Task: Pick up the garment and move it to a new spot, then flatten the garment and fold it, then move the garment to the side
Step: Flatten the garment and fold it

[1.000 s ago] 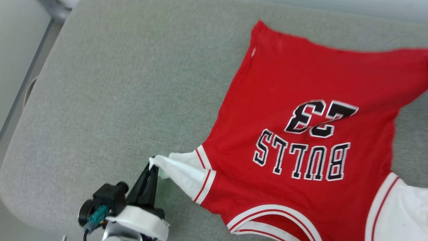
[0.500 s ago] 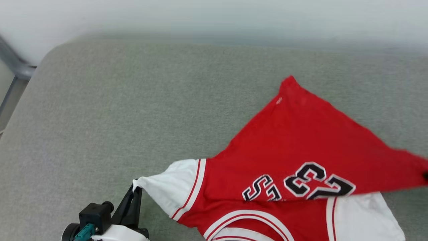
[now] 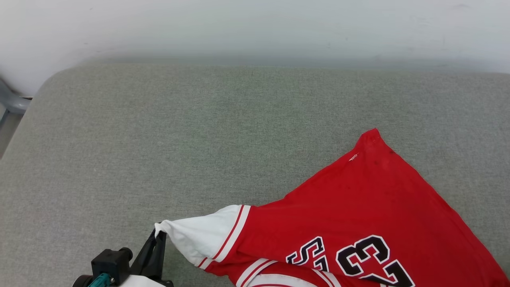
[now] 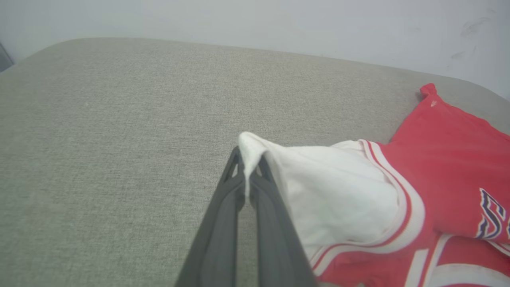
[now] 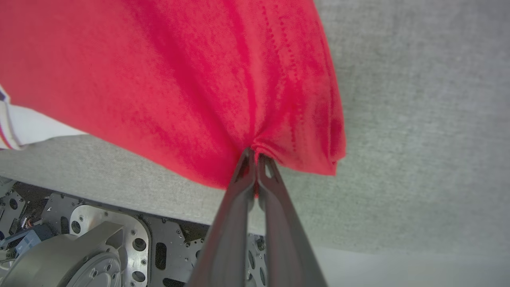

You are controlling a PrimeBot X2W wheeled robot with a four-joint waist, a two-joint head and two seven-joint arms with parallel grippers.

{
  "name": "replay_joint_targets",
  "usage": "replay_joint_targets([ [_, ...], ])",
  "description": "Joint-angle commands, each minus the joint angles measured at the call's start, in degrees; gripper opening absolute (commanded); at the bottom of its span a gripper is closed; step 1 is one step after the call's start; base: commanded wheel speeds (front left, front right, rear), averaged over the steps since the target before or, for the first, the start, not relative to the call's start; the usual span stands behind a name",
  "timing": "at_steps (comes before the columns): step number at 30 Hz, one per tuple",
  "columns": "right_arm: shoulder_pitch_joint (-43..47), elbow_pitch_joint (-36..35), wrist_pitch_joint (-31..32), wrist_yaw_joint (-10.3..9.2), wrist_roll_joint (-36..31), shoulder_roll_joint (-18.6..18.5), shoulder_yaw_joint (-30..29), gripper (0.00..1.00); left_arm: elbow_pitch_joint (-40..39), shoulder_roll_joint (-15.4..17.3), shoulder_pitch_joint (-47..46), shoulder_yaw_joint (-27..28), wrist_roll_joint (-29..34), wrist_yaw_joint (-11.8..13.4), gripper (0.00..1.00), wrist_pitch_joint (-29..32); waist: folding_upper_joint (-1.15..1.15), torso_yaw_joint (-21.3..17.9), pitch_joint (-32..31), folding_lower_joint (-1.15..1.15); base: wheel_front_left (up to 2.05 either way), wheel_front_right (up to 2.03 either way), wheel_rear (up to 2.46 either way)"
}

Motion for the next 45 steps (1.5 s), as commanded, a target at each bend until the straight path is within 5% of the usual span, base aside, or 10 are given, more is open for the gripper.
replay_joint_targets([
  [1, 1.16, 0.12, 0.29, -0.05, -0.54, 0.48, -0.03, 0.00, -0.22, 0.14, 0.26, 0.04, -0.27, 0.07, 0.00, 0.01, 0.00, -0.09, 0.01, 0.01, 0.00, 0.00, 0.00],
  [2, 0.92, -0.45, -0.60, -0.07, -1.13, 0.52, -1.16, 0.00, -0.25, 0.20, 0.33, 0.00, -0.30, 0.12, 0.00, 0.03, 0.00, -0.19, -0.02, 0.01, 0.00, 0.00, 0.00],
  [3, 0.32, -1.11, -1.65, -0.08, -1.84, 0.58, -2.65, 0.29, -0.27, 0.30, 0.39, -0.03, -0.33, 0.16, 0.00, 0.04, 0.00, -0.28, -0.05, 0.01, 0.00, 0.00, 0.00],
  [4, -0.41, -1.87, -2.22, -0.07, -2.28, 0.80, -3.64, 0.88, -0.32, 0.32, 0.40, -0.08, -0.35, 0.22, 0.00, 0.09, 0.00, -0.36, -0.11, 0.01, 0.00, 0.00, 0.00],
  [5, -1.05, -2.72, -2.75, -0.06, -2.66, 1.07, -4.66, 1.00, -0.41, 0.36, 0.40, -0.15, -0.35, 0.29, 0.00, 0.15, 0.00, -0.40, -0.16, 0.01, 0.00, 0.00, 0.00],
  [15, -12.01, -12.09, -5.04, -0.05, -8.06, 0.47, -10.86, 1.00, -1.61, 0.11, -1.42, -1.66, 0.33, 0.13, 0.00, 0.45, 0.00, 1.22, 1.08, 0.01, 0.00, 0.00, 0.00],
  [24, -28.18, -15.69, 3.59, -0.05, -9.94, -1.90, 0.90, 1.00, -2.64, -1.04, -4.08, -3.84, 1.12, -0.20, 0.00, -0.08, 0.00, 4.95, 4.38, 0.01, 0.00, 0.00, 0.00],
  [36, -48.88, -1.48, 13.94, -0.06, -11.03, -2.90, 23.22, 1.00, -2.36, -2.95, -8.64, -6.59, 2.16, -1.01, 0.00, -0.95, 0.00, 9.82, 9.25, 0.01, 0.00, 0.00, 0.00],
  [45, -56.18, 12.07, 10.89, -0.05, -9.63, -0.43, 27.12, 1.00, -1.88, -4.41, -11.54, -8.09, 2.64, -1.59, 0.00, -1.84, 0.00, 12.96, 13.78, 0.01, 0.00, 0.00, 0.00],
])
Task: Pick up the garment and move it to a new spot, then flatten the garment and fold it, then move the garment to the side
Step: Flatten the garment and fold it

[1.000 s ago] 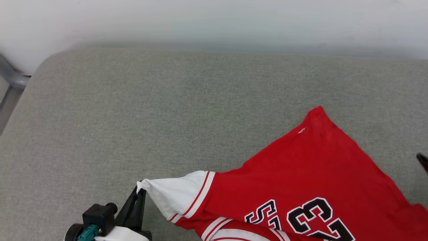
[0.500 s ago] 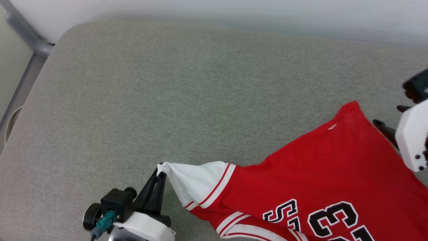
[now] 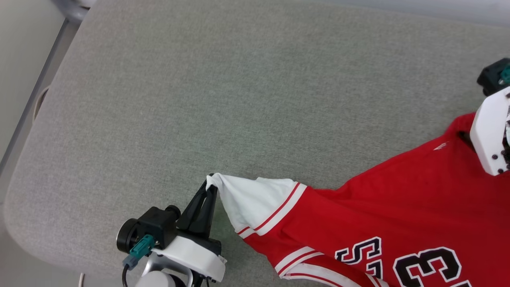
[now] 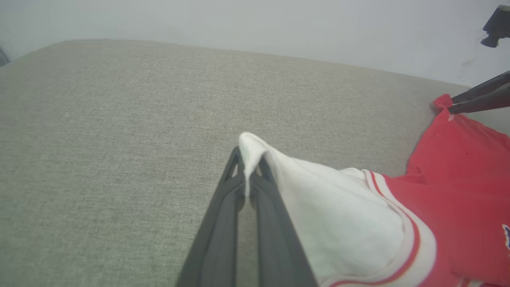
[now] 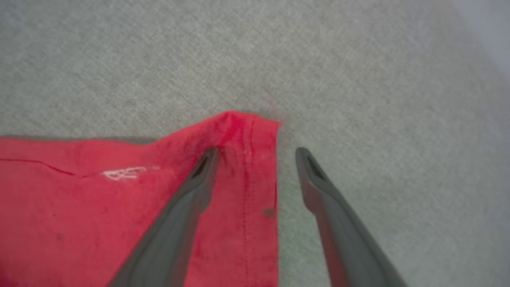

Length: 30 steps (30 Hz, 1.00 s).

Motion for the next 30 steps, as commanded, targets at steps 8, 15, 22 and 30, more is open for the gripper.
replay_joint_targets([
  [8, 2.91, 7.34, -2.76, -0.04, 3.97, 1.25, 5.44, 1.00, 1.87, -1.04, -2.31, -0.19, 0.23, -0.44, 0.00, -1.10, 0.00, 1.45, 2.31, -0.01, 0.00, 0.00, 0.00],
  [15, 1.65, 8.26, -9.11, -0.07, 5.74, -0.35, 6.76, 0.00, 3.54, -0.49, -1.96, 0.53, -0.05, -0.59, 0.00, -1.43, 0.00, -0.03, 0.30, -0.01, 0.00, 0.00, 0.00],
  [22, 0.24, 7.24, -18.56, -0.07, 7.62, -0.09, 5.48, 0.00, 3.59, 0.42, -0.88, 1.68, -0.54, -0.29, 0.00, -1.60, 0.00, -2.57, -3.84, -0.01, 0.00, 0.00, 0.00],
  [30, 1.60, 2.91, -29.77, -0.07, 8.18, 0.08, 3.74, 0.00, 0.66, 3.15, -1.18, 3.98, -1.00, -0.04, 0.00, -1.51, 0.00, -7.09, -8.46, -0.01, 0.00, 0.00, 0.00],
])
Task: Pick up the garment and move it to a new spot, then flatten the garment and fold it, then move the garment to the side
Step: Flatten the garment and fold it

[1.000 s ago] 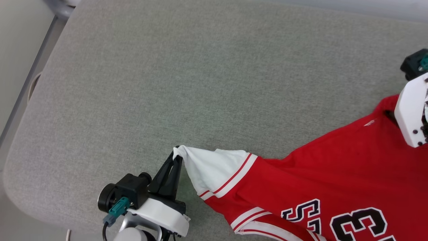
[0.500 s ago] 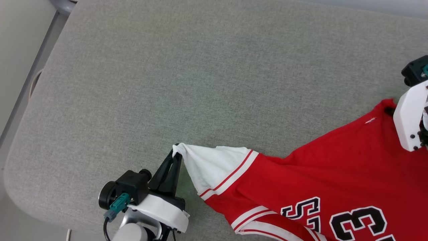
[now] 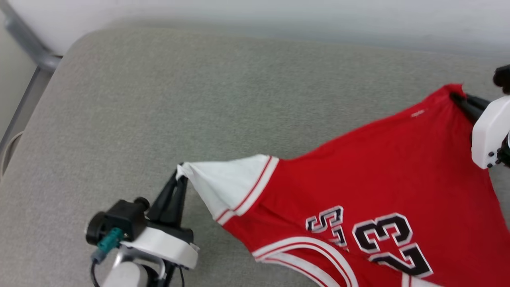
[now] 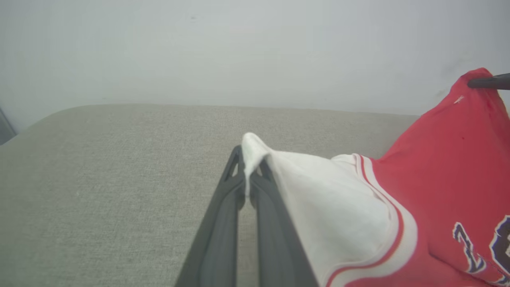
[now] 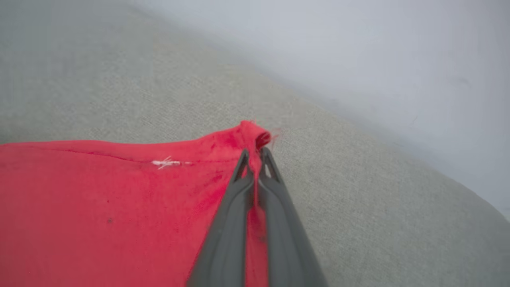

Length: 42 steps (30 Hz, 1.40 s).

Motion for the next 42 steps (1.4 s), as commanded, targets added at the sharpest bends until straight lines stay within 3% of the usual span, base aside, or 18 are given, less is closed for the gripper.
replay_joint_targets([
  [1, 0.81, -0.33, -0.66, -0.09, -0.07, 0.15, -0.40, 0.00, -0.50, 0.48, -0.97, 0.48, -0.14, 0.15, 0.00, -0.08, 0.00, -1.63, -1.48, 0.00, 0.00, 0.00, 0.00],
  [11, 2.43, -6.67, -7.66, -0.09, -2.25, 2.73, -9.09, 0.00, -8.20, 3.67, -11.02, 2.17, -0.09, -0.72, 0.00, 3.55, 0.00, -6.12, -3.49, 0.00, 0.00, 0.00, 0.00],
  [24, -0.19, -14.15, -8.88, -0.09, -11.34, 9.45, -21.47, 0.00, -12.19, 7.66, -30.14, 1.72, 1.92, -2.72, 0.00, 10.23, 0.00, -9.29, 0.45, 0.00, 0.00, 0.00, 0.00],
  [31, -9.11, -16.24, -6.46, -0.09, -14.27, 11.00, -26.07, 0.00, -8.41, 8.89, -45.79, -0.15, 2.97, -4.16, 0.00, 12.02, 0.00, -9.98, 6.26, 0.00, 0.00, 0.00, 0.00],
  [35, -17.02, -13.72, -5.65, -0.08, -15.02, 11.77, -27.82, 0.00, -4.56, 9.46, -55.70, -1.38, 3.04, -4.73, 0.00, 12.52, 0.00, -10.32, 9.73, 0.00, 0.00, 0.00, 0.00],
  [42, -32.30, -6.72, -5.83, -0.09, -18.73, 12.05, -25.92, 0.00, 4.92, 10.12, -73.71, -3.55, 2.64, -5.06, 0.00, 12.80, 0.00, -10.60, 14.04, 0.00, 0.00, 0.00, 0.00],
])
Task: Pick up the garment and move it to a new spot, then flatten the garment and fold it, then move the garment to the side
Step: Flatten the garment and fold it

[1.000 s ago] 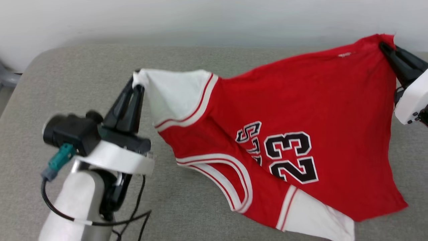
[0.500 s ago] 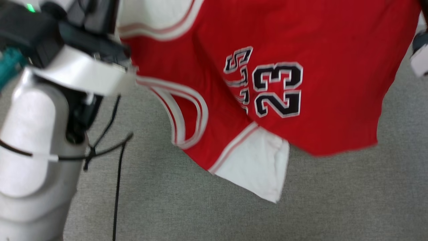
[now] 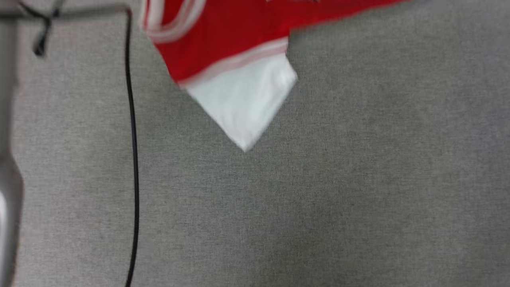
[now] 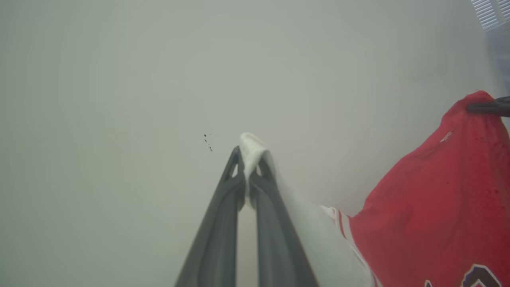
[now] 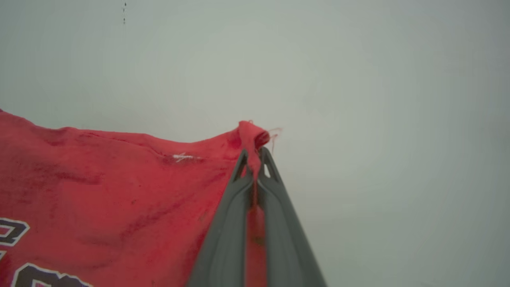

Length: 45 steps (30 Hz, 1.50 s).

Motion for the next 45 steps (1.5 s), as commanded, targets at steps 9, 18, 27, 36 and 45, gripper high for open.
replay_joint_targets([
  [9, -17.63, 11.79, -6.02, -0.09, -3.82, 2.56, 1.15, 0.00, 12.55, 1.75, -19.61, -3.32, -1.80, -0.08, 0.00, -4.78, 0.00, -0.67, 3.82, -0.01, 0.00, 0.00, 0.00],
  [18, -23.47, 21.20, -10.68, -0.08, -4.47, 3.60, 5.64, 0.00, 22.52, 2.71, -24.78, -7.60, -4.63, -0.09, 0.00, -9.36, 0.00, -0.07, 7.30, -0.01, 0.00, 0.00, 0.00],
  [27, -18.23, 27.66, -15.77, -0.09, -0.41, 4.26, 10.98, 0.00, 27.57, 4.67, -17.70, -11.36, -8.35, -0.09, 0.00, -12.82, 0.00, 0.20, 9.07, -0.01, 0.00, 0.00, 0.00],
  [36, -4.07, 25.00, -20.28, -0.09, 6.62, 3.21, 18.31, 0.00, 20.02, 6.68, -0.26, -10.47, -8.37, 0.94, 0.00, -13.37, 0.00, 0.27, 4.74, -0.01, 0.00, 0.00, 0.00],
  [45, 11.76, 18.18, -20.40, -0.09, 13.29, -0.67, 23.97, 0.00, 7.62, 9.10, 23.25, -8.79, -10.11, 5.91, 0.00, -13.34, 0.00, 0.41, -2.20, -0.01, 0.00, 0.00, 0.00],
])
